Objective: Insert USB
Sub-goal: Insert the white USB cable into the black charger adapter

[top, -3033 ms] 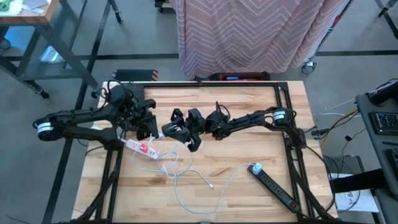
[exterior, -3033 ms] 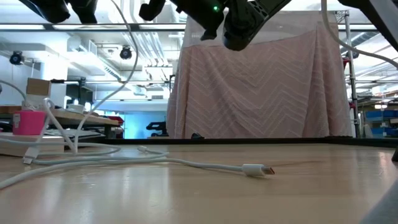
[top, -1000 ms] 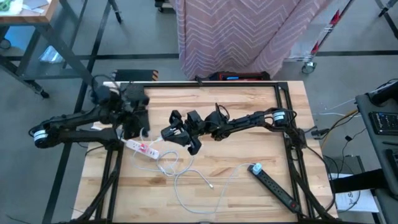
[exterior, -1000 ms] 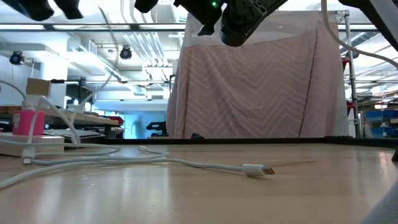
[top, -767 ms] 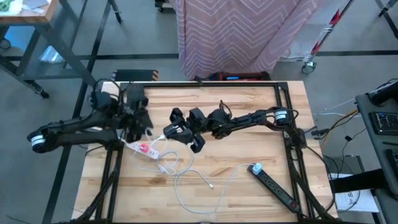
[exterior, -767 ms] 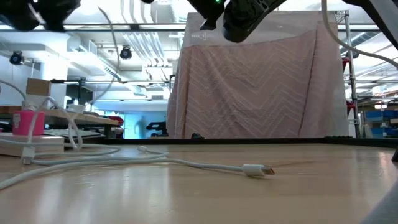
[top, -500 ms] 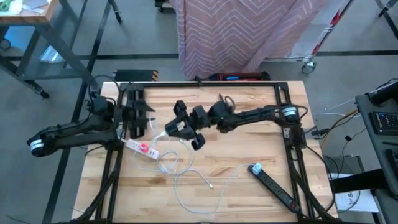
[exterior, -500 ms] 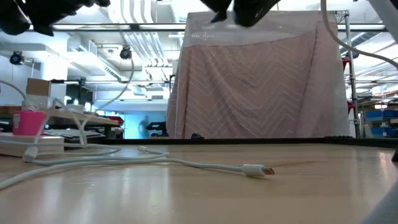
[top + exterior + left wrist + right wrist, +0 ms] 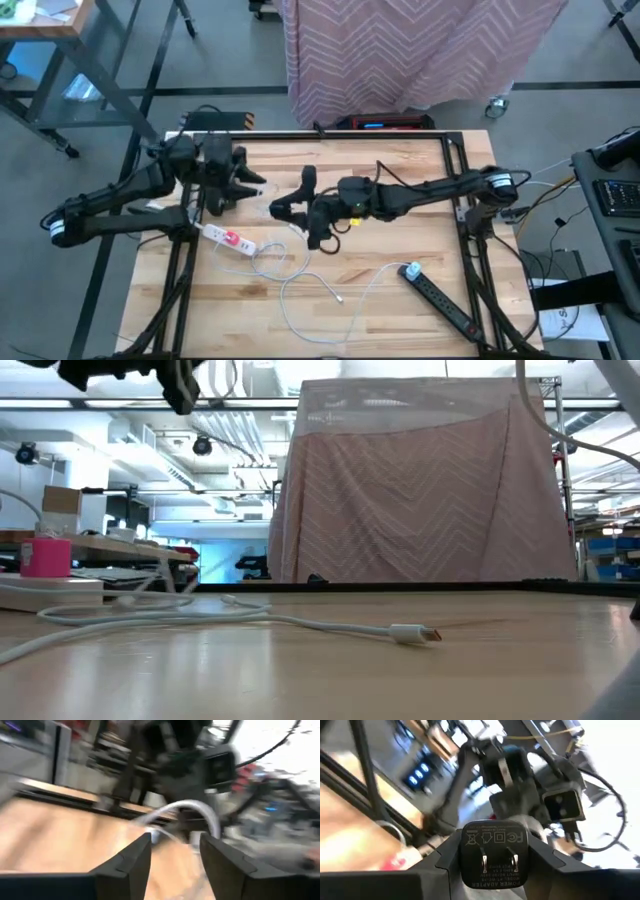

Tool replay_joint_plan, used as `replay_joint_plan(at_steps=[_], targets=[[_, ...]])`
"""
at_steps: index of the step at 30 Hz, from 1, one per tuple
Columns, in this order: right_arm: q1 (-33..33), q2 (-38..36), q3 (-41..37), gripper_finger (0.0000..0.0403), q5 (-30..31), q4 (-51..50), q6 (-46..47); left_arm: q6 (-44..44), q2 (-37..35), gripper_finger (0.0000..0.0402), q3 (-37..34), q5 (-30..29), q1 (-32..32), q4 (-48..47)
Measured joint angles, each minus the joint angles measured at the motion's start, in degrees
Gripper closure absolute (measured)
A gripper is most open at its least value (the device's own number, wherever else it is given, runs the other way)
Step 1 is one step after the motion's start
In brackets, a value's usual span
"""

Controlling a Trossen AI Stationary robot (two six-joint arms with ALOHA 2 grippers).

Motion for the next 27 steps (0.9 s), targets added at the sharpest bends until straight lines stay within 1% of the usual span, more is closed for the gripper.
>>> replay_joint_plan(at_steps=[4, 6, 8, 9, 11, 13, 15, 16, 17, 18, 19, 21, 23, 24, 25, 27], targets=[[1.9, 0.3, 0.0, 0.0271, 7.7, 0.0, -5.2, -3.7, 2.3, 0.0230, 1.5, 9.3, 0.0, -1.2], [2.7, 0.3, 0.0, 0.0272, 8.8, 0.2, -5.9, -3.6, 3.0, 0.0223, 2.4, 12.6, 0.0, -4.3], [3.5, 0.3, 0.0, 0.0272, 8.8, 0.1, -5.5, -0.9, 3.1, 0.0220, 4.4, 12.9, 0.5, -10.3], [3.9, 0.3, 0.0, 0.0272, 8.8, -0.1, -5.5, 1.5, 3.1, 0.0219, 6.0, 11.8, 1.0, -14.6], [4.7, 0.3, 0.0, 0.0272, 8.9, -0.7, -5.2, 8.2, 3.0, 0.0220, 10.1, 5.6, 1.9, -25.0], [5.5, 0.3, 0.0, 0.0272, 8.2, -1.0, -2.5, 14.1, 3.0, 0.0223, 14.6, -5.4, 2.1, -33.0], [5.6, 0.3, 0.0, 0.0272, 3.9, -1.1, 3.9, 16.5, 2.8, 0.0225, 17.5, -16.4, 2.1, -35.6], [5.6, 0.3, 0.0, 0.0272, 1.6, -1.1, 7.5, 16.6, 2.5, 0.0225, 18.0, -19.9, 2.1, -35.2], [5.6, 0.3, 0.0, 0.0272, 0.1, -1.1, 10.7, 16.8, 2.3, 0.0225, 18.0, -20.9, 2.2, -34.2], [5.6, 0.3, 0.0, 0.0272, -0.3, -1.1, 12.8, 17.1, 2.0, 0.0225, 17.7, -19.8, 2.1, -32.6], [5.5, 0.3, 0.0, 0.0272, 0.1, -1.1, 13.7, 17.6, 1.6, 0.0224, 17.1, -16.6, 2.1, -31.1], [5.5, 0.3, 0.0, 0.0272, 2.5, -1.1, 13.0, 18.1, 1.3, 0.0220, 15.0, -6.6, 2.0, -28.2], [5.5, 0.3, 0.0, 0.0272, 5.5, -1.1, 10.2, 16.6, 1.3, 0.0216, 11.4, 3.0, 1.7, -22.4], [5.5, 0.3, 0.0, 0.0272, 6.5, -1.0, 8.9, 14.6, 1.3, 0.0215, 9.1, 5.6, 1.5, -18.7], [5.5, 0.3, 0.1, 0.0272, 6.9, -1.0, 7.7, 11.8, 1.4, 0.0213, 6.8, 6.5, 1.4, -15.0], [5.6, 0.3, 0.2, 0.0272, 7.0, -0.8, 5.3, 6.7, 1.4, 0.0210, 2.1, 6.1, 1.4, -7.6]])
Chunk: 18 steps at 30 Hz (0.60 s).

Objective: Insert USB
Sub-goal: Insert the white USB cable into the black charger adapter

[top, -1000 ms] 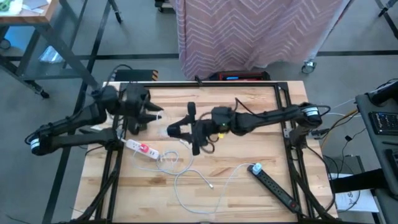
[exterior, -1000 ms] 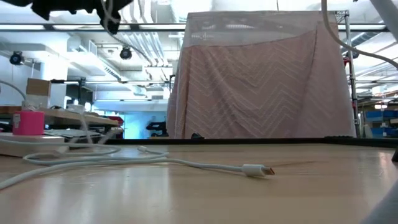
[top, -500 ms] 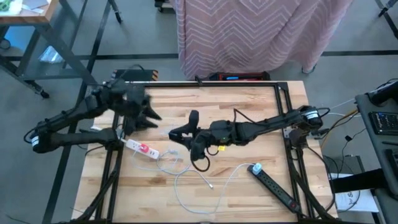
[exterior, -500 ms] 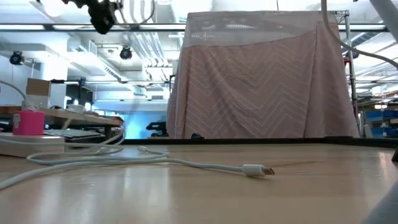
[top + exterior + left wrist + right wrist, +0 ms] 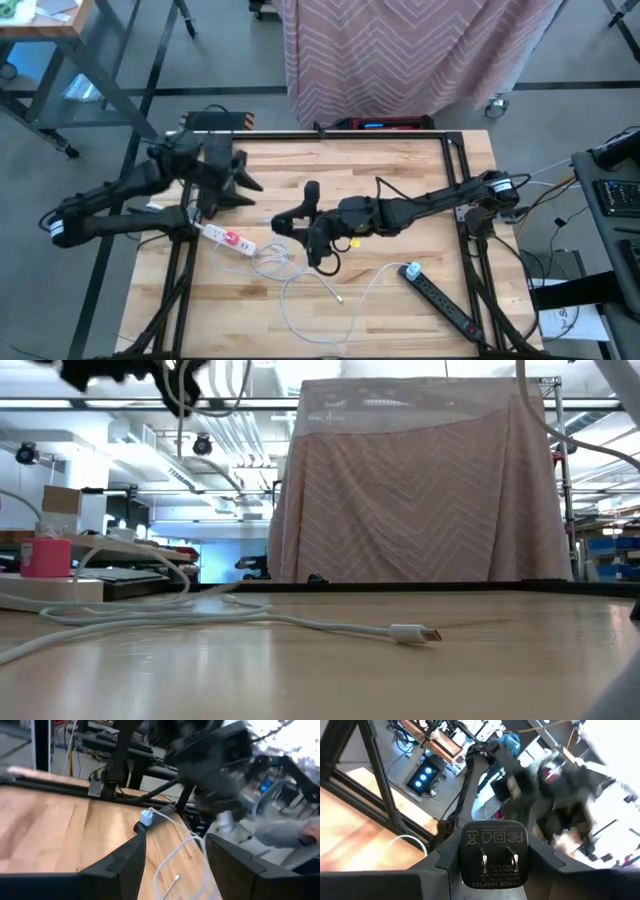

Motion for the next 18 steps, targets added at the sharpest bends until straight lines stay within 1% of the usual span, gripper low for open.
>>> replay_joint_plan(at_steps=[2, 4, 6, 8, 12, 15, 18], targets=[[0.0, 0.0, 0.3, 0.0272, 0.3, 0.0, -2.4, -2.3, 0.5, 0.0209, -3.8, 0.7, 0.0, 5.6], [0.0, 0.0, 0.6, 0.0272, 1.7, 0.2, -3.9, -3.9, 0.8, 0.0210, -6.3, 3.7, 0.0, 11.6], [0.0, 0.0, 0.6, 0.0272, 2.3, 0.2, -5.4, -5.3, 1.1, 0.0213, -7.8, 6.5, 0.0, 16.5], [-0.1, 0.0, 0.6, 0.0272, 2.4, 0.1, -6.6, -7.2, 1.9, 0.0218, -8.5, 7.6, 0.0, 19.3], [-0.3, 0.0, 0.6, 0.0272, 2.8, -0.1, -7.6, -10.5, 2.9, 0.0231, -8.8, 9.3, 0.0, 22.3], [-0.4, 0.0, 0.6, 0.0272, 4.9, -0.5, -7.0, -11.1, 3.6, 0.0240, -8.1, 9.4, 0.0, 22.3], [-0.4, 0.0, 0.6, 0.0272, 5.4, -1.0, -7.9, -11.1, 3.9, 0.0248, -7.3, 9.3, 0.0, 22.2]])
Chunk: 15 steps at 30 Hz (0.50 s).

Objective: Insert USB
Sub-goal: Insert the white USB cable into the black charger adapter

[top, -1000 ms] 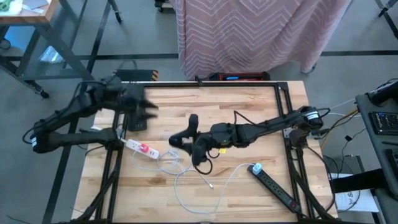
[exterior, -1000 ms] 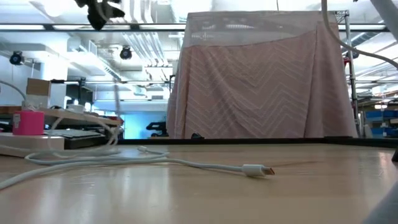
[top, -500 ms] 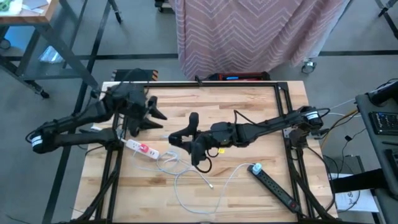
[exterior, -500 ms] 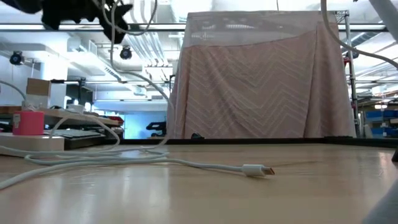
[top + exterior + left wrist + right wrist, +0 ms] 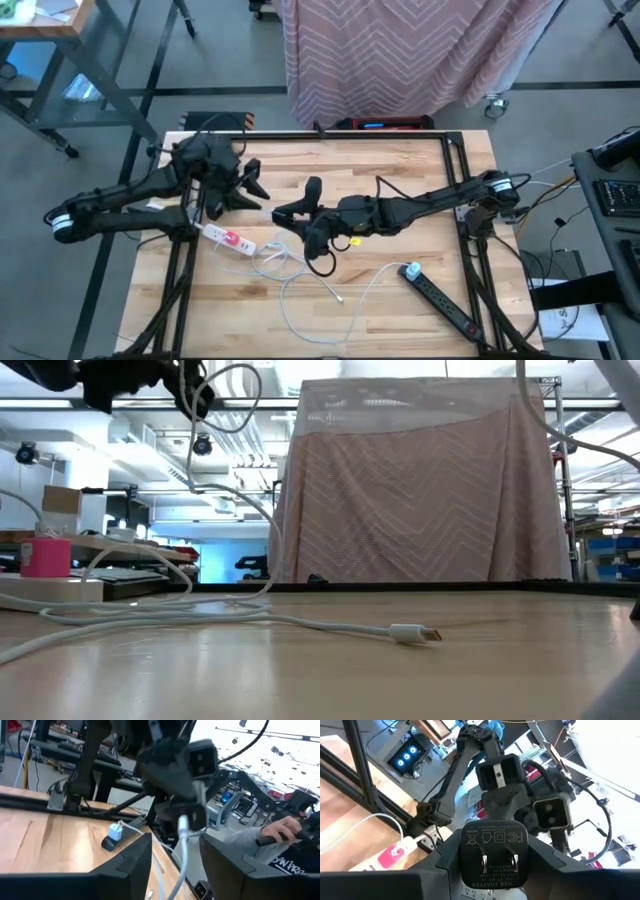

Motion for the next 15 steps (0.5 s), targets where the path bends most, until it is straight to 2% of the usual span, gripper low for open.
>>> replay_joint_plan(at_steps=[7, 15], targets=[[0.1, 0.0, 0.0, 0.0272, 0.0, 4.0, 2.6, -0.2, 0.0, 0.0264, 0.8, -0.2, -0.1, 0.1], [-0.4, 0.1, 0.0, 0.0272, 0.5, 2.4, 2.5, -6.1, 3.3, 0.0283, 0.9, -0.5, -0.1, 0.1]])
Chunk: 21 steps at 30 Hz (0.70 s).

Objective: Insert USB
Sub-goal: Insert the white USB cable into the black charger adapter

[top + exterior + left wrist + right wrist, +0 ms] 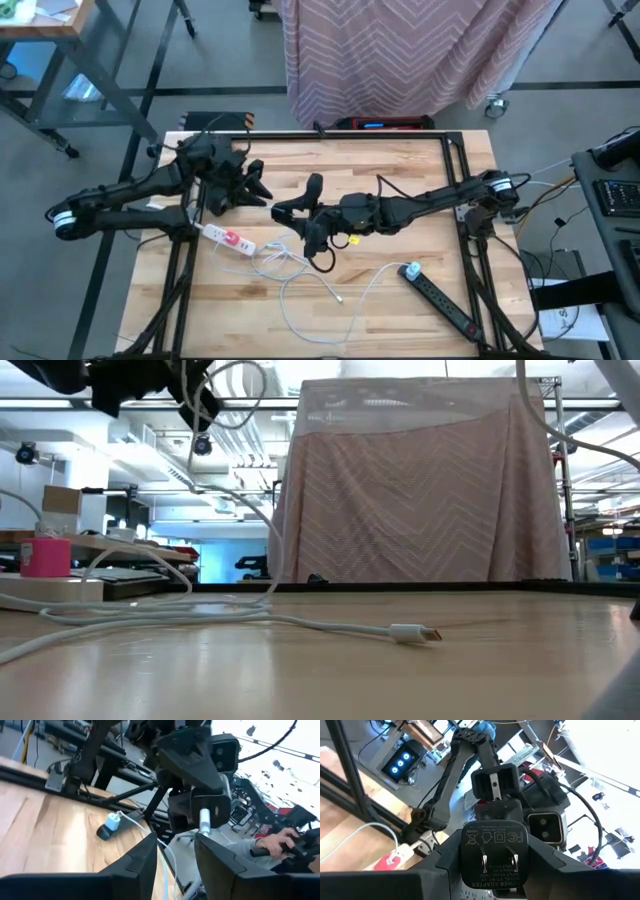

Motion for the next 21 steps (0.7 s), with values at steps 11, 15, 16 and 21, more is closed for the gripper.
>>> replay_joint_plan(at_steps=[11, 15, 16, 21], targets=[[-0.2, 0.0, 0.0, 0.0272, 2.0, -3.2, -0.1, -0.7, 0.2, 0.0288, 0.0, 3.5, -0.2, 1.4], [-0.2, 0.0, 0.0, 0.0272, 1.9, -2.1, -1.6, -1.6, 0.0, 0.0288, 0.0, 3.4, -0.3, 1.4], [-0.2, 0.0, 0.0, 0.0272, 1.9, -2.1, -1.9, -1.6, 0.2, 0.0288, 0.0, 3.4, -0.5, 1.4], [-0.2, 0.0, 0.0, 0.0272, 1.8, -1.4, -2.0, -3.3, 1.6, 0.0288, 0.0, 3.2, -1.1, 3.1]])
